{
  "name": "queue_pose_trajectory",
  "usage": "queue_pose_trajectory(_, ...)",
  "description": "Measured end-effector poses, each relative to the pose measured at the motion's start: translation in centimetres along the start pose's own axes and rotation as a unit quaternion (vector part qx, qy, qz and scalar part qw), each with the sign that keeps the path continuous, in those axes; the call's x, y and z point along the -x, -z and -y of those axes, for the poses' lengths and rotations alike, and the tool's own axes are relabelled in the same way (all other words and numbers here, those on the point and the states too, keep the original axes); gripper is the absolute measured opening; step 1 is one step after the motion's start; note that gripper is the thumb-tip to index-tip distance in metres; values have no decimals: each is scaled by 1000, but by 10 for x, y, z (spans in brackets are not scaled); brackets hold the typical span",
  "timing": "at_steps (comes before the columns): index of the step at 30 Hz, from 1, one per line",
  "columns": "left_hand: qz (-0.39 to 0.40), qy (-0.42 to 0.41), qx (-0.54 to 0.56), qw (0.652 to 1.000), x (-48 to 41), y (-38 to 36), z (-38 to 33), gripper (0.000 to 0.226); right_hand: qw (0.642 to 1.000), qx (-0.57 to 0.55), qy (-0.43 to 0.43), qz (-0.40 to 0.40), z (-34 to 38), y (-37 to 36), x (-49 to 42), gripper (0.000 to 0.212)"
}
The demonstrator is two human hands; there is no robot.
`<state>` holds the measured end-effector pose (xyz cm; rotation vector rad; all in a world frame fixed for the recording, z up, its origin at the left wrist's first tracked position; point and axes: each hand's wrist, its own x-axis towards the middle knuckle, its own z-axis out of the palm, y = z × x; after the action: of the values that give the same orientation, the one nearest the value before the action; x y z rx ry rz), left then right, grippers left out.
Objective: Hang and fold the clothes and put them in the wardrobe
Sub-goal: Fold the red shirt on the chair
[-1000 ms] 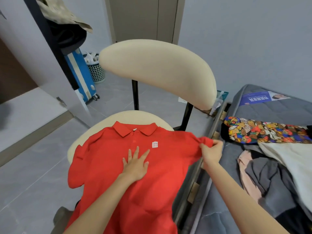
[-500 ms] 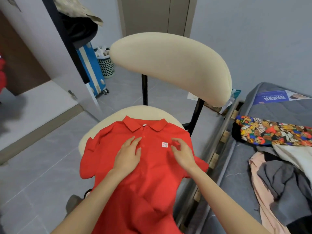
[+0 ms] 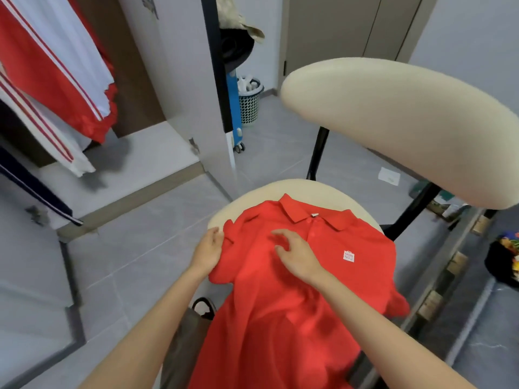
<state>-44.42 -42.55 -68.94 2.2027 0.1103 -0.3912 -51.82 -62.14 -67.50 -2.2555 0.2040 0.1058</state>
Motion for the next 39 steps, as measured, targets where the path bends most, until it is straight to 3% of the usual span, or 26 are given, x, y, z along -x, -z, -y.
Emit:
queue_pose_trajectory(3,43,27,40,998,-9,-3,5,52,999,19,-20,22,1,-11,-10,41)
queue_pose_trajectory(6,62,21,-2,998,-16,-9,8,52,998,54,-38,17,2,-18,-16,43)
queue_pose_trajectory(10,21,28,-48,998,-25,-17,13,39,994,88,-46,35,5,-22,-22,47)
queue_pose_trajectory(14,-85,37,175,980,-28,-4,15,13,994,90,1,57,13,-25,-28,51)
queue_pose_trajectory(18,-201,15,178,963,-32,27,38,31,986,128,18,105,25,-40,-45,54)
queue_pose_trajectory(21,-202,6,171,964,-29,41,46,15,974,178,-30,133,31,-56,-55,61)
queue_pose_trajectory(24,-190,8,154,970,-31,44,52,31,962,216,-62,153,30,-65,-61,64)
queue_pose_trajectory(26,-183,-13,127,975,-31,46,51,24,962,213,-64,159,27,-62,-62,64)
queue_pose_trajectory(28,-171,-47,105,978,-27,48,45,22,973,184,-42,136,24,-51,-61,61)
queue_pose_trajectory(30,-169,-80,70,980,-21,49,32,24,992,111,-7,63,21,-36,-58,48)
queue_pose_trajectory(35,-192,-133,-92,968,-1,35,-15,40,995,13,-51,-82,6,14,-33,31)
queue_pose_trajectory(37,-161,-130,-124,970,6,22,-34,44,993,2,-62,-100,-1,28,-22,30)
queue_pose_trajectory(39,-66,-117,-93,987,12,5,-48,43,991,-11,-79,-110,-10,40,-10,28)
